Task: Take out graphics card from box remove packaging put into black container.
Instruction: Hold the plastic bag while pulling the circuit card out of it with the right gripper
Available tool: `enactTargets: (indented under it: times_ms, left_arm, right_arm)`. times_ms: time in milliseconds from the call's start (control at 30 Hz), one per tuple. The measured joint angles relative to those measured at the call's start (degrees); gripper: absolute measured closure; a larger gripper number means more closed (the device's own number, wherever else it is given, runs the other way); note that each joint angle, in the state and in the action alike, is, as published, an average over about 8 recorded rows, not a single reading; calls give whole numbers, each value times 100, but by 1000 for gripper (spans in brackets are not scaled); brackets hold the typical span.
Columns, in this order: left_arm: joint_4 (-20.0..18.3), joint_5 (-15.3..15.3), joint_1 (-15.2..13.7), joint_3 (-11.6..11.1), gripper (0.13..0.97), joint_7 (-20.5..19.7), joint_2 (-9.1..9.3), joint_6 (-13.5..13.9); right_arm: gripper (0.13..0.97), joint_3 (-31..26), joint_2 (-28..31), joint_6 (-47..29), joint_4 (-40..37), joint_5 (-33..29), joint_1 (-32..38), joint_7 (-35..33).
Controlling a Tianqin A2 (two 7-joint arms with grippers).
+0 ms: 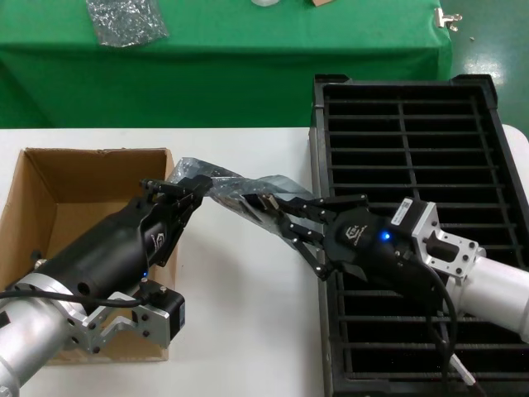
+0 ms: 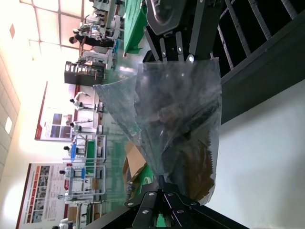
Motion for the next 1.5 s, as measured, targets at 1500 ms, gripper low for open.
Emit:
enactTargets:
  times_ms: [1500]
  left_arm:
    - [0, 0, 0, 0, 958, 0, 0, 0]
  right_arm:
    - [907, 149, 1047, 162, 2067, -1090, -582, 1520]
